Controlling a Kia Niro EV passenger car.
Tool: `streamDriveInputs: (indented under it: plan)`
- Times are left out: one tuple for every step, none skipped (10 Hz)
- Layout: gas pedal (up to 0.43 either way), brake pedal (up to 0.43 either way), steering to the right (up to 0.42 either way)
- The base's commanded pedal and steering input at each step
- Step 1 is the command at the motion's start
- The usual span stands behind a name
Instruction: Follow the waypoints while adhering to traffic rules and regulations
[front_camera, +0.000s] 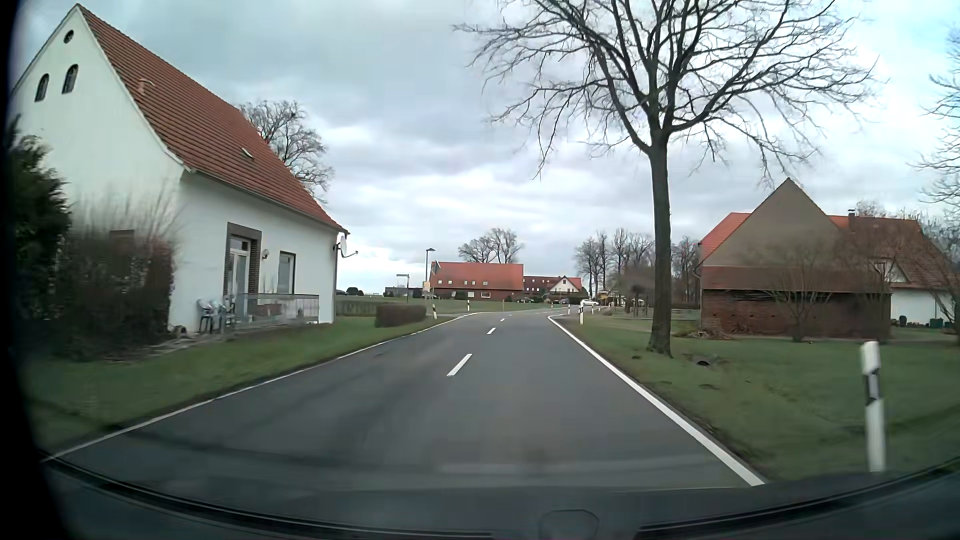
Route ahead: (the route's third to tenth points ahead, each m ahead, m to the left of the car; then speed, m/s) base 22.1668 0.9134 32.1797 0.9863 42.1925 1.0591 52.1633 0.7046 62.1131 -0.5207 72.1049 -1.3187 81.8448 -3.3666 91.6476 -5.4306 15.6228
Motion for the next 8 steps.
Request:
streamDriveInputs:
  plan:
    - [0.118, 0.0, 0.004]
    - [0.118, 0.0, 0.004]
    - [0.118, 0.0, 0.005]
    - [0.118, 0.0, 0.006]
    - [0.118, 0.0, 0.006]
    - [0.118, 0.0, 0.006]
    - [0.118, 0.0, 0.006]
    - [0.118, 0.0, 0.006]
